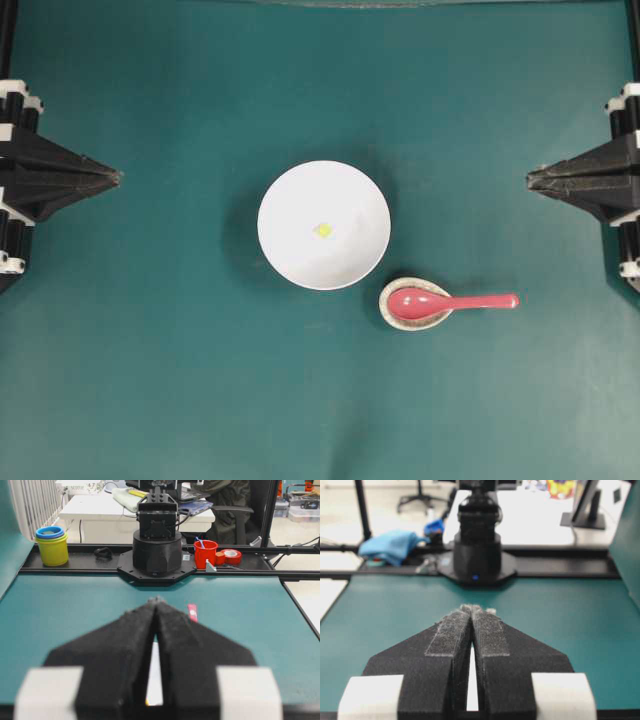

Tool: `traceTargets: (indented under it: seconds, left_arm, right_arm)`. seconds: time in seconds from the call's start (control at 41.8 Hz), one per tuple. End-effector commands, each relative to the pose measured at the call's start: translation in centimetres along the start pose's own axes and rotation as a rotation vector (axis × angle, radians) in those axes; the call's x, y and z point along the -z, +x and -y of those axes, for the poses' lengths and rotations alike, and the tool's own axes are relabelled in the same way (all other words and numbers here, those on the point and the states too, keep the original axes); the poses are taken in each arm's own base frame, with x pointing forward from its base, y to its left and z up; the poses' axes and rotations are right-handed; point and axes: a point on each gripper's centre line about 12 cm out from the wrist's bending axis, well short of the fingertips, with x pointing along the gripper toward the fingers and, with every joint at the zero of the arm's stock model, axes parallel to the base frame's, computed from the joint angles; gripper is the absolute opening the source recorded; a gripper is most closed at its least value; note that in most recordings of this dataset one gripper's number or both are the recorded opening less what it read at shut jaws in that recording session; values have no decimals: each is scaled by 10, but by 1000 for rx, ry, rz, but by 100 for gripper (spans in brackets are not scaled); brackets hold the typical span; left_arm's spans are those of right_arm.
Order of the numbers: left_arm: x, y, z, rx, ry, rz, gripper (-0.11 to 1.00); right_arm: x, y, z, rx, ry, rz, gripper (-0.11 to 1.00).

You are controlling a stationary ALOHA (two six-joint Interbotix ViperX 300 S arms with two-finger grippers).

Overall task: Scoop the yellow hexagonal prism block from the bowl with a spoon using the right arm.
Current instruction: 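Move the right gripper left toward the red spoon handle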

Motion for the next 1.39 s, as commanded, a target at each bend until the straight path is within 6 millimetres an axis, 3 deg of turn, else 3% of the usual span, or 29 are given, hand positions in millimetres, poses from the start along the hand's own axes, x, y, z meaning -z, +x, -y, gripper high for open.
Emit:
traceTargets:
  seconds: [0.0, 0.287, 0.503, 0.622, 1.029, 1.365]
  left_arm:
    - [-1, 3, 1, 5, 13, -15, 0]
    - [0, 3, 1, 5, 13, -21, 0]
    - [0, 3, 1, 5, 15, -25, 0]
    - [0, 3, 1, 5, 15, -25, 0]
    - [2, 3, 1, 5, 15, -29, 0]
    - [5, 3, 0, 4, 16, -37, 0]
  right_arm:
    - [-3, 2, -1, -5, 3, 0, -1]
    - [18, 8, -1, -3, 11, -117, 5]
    - [40, 17, 0, 8, 42, -198, 42]
    - [55, 25, 0, 13, 60, -238, 54]
    - [106, 45, -17, -21, 95, -351, 54]
    - [142, 31, -31, -7, 159, -339, 54]
